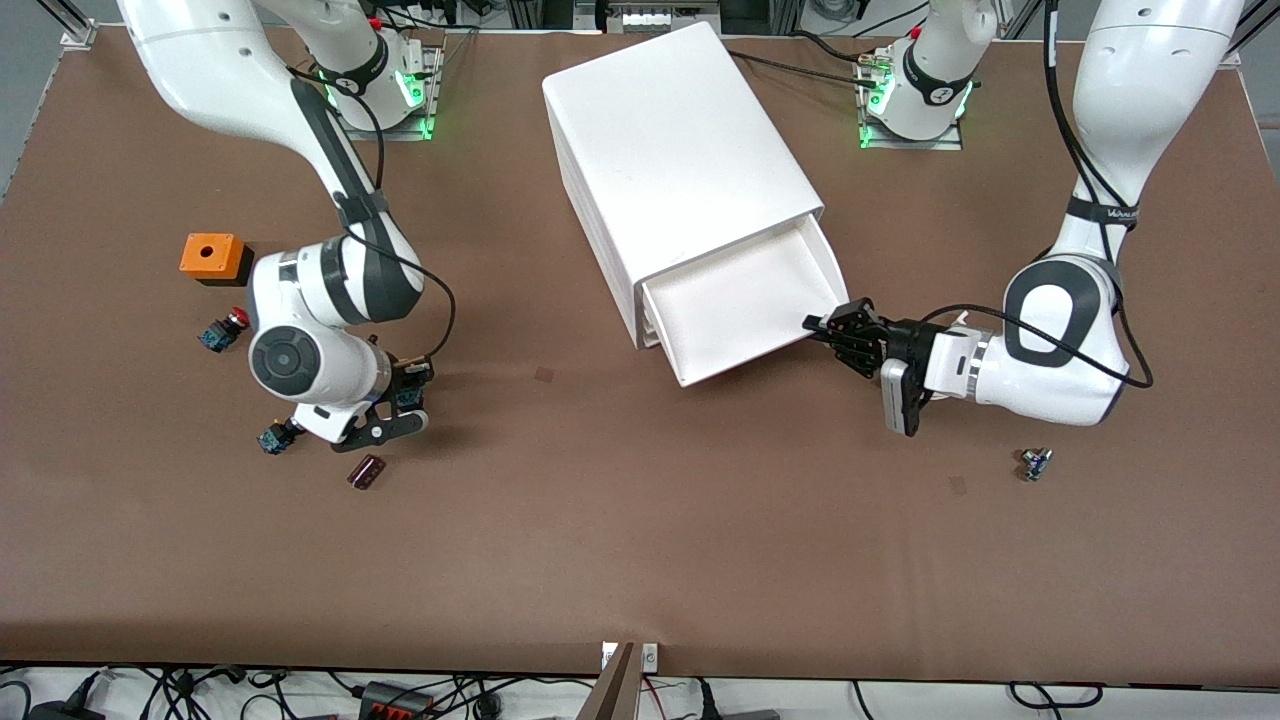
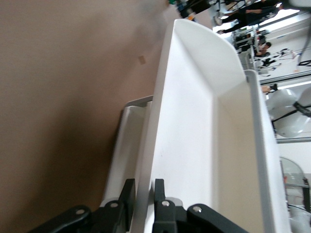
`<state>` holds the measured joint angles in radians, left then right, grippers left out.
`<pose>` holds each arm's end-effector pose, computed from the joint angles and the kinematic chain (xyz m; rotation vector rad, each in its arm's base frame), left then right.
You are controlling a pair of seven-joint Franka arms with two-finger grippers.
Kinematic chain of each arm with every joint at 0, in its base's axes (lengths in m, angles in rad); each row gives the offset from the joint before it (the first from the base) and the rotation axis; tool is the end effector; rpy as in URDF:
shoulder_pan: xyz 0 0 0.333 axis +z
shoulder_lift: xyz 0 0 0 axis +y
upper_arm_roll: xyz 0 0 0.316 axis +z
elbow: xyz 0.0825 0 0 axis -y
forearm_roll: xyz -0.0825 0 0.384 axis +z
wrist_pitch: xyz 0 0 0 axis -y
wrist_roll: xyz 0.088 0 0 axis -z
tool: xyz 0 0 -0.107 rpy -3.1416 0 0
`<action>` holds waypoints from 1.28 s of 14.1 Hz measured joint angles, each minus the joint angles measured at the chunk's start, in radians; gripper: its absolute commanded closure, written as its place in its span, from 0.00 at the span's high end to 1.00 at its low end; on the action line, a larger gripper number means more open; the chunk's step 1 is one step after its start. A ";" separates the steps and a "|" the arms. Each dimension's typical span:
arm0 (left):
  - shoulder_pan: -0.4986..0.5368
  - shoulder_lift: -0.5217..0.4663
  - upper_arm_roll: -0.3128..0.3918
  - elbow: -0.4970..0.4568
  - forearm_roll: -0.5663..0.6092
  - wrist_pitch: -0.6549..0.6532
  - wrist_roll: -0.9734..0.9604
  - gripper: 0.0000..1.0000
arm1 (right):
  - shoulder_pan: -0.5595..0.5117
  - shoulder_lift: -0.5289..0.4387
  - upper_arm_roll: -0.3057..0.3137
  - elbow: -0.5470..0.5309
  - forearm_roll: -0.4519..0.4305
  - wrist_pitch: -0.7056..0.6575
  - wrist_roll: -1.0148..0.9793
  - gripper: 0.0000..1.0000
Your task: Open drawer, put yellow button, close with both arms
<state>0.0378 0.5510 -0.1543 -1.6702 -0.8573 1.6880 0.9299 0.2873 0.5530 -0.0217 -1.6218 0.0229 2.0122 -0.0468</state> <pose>0.6231 -0.1352 0.2911 2.0032 -0.7206 -0.1256 0.6444 0.1784 0.2886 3.0859 0.4715 -0.2540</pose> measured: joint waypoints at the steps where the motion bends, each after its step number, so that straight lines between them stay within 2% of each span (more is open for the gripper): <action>1: 0.009 0.007 0.002 0.013 0.010 0.006 -0.002 1.00 | 0.007 -0.017 0.003 0.040 0.000 -0.022 -0.001 0.11; 4: 0.040 0.013 0.009 0.081 0.066 -0.037 -0.072 1.00 | 0.051 -0.041 0.021 0.167 0.001 -0.042 -0.001 0.09; 8: 0.057 0.004 0.010 0.359 0.358 -0.252 -0.388 1.00 | 0.169 -0.044 0.025 0.331 0.001 -0.088 0.008 0.09; 10: 0.054 -0.014 0.008 0.435 0.509 -0.300 -0.456 1.00 | 0.210 -0.045 0.025 0.399 0.001 -0.102 0.047 0.06; 13: 0.047 -0.044 0.006 0.490 0.740 -0.307 -0.471 1.00 | 0.272 -0.044 0.039 0.470 0.018 -0.134 0.136 0.04; 15: 0.041 -0.049 0.006 0.565 0.862 -0.296 -0.472 1.00 | 0.340 -0.033 0.048 0.501 0.020 -0.131 0.211 0.03; 18: 0.040 -0.048 0.010 0.611 0.917 -0.188 -0.489 1.00 | 0.434 0.018 0.048 0.545 0.020 -0.071 0.270 0.03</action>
<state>0.0780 0.5026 -0.1440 -1.0596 0.0597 1.5001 0.4407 0.7217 0.5710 0.0265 -1.0765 0.0428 1.9415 0.2236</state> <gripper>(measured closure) 0.000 0.595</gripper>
